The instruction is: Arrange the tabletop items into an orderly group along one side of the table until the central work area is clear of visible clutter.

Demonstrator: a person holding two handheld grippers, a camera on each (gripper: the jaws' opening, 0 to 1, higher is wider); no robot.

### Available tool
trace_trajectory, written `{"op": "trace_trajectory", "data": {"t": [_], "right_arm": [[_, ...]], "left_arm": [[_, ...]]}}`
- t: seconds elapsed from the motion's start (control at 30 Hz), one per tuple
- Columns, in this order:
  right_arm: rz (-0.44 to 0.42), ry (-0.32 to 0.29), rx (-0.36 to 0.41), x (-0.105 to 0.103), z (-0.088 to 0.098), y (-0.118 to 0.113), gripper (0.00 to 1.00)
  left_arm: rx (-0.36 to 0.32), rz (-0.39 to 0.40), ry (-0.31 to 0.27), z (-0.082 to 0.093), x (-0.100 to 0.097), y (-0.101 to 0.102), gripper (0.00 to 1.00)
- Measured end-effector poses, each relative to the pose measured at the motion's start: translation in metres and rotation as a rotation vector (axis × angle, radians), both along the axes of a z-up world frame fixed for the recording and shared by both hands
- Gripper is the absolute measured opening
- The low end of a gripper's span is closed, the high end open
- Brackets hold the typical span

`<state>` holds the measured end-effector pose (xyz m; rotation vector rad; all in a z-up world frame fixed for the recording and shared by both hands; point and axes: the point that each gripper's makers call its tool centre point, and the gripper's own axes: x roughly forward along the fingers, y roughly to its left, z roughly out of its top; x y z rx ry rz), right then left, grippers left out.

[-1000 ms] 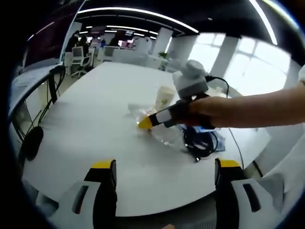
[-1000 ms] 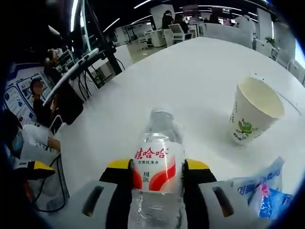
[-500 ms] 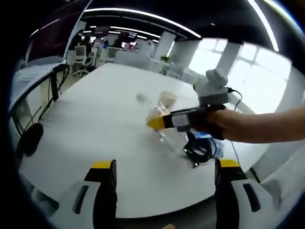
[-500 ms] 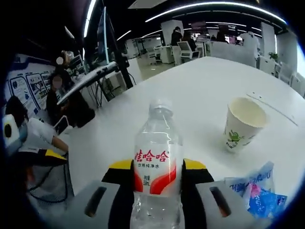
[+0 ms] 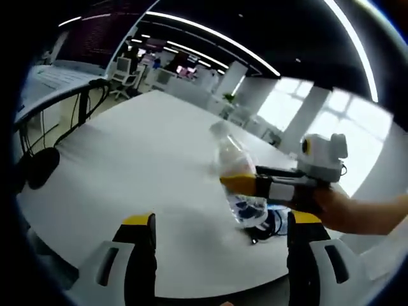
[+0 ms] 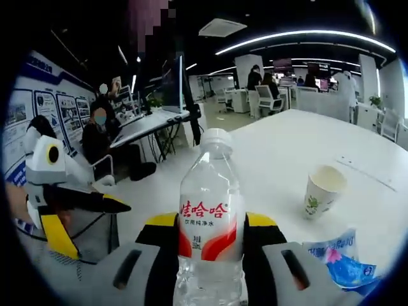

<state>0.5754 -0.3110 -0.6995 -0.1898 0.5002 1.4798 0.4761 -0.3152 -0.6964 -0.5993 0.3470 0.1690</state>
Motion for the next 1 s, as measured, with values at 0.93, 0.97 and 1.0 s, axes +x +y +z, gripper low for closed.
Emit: {"op": "trace_trajectory", "data": {"t": [0.93, 0.97, 1.0], "right_arm": [[0.010, -0.094, 0.152, -0.050, 0.046, -0.066, 0.36], [0.007, -0.101, 0.150, -0.052, 0.047, -0.069, 0.36], [0.000, -0.104, 0.144, -0.051, 0.046, -0.072, 0.36]], "left_arm": [[-0.117, -0.168, -0.152, 0.073, 0.081, -0.027, 0.57], [-0.123, -0.185, -0.157, 0.074, 0.083, -0.031, 0.52], [-0.148, -0.229, -0.182, 0.079, 0.085, -0.042, 0.47]]}}
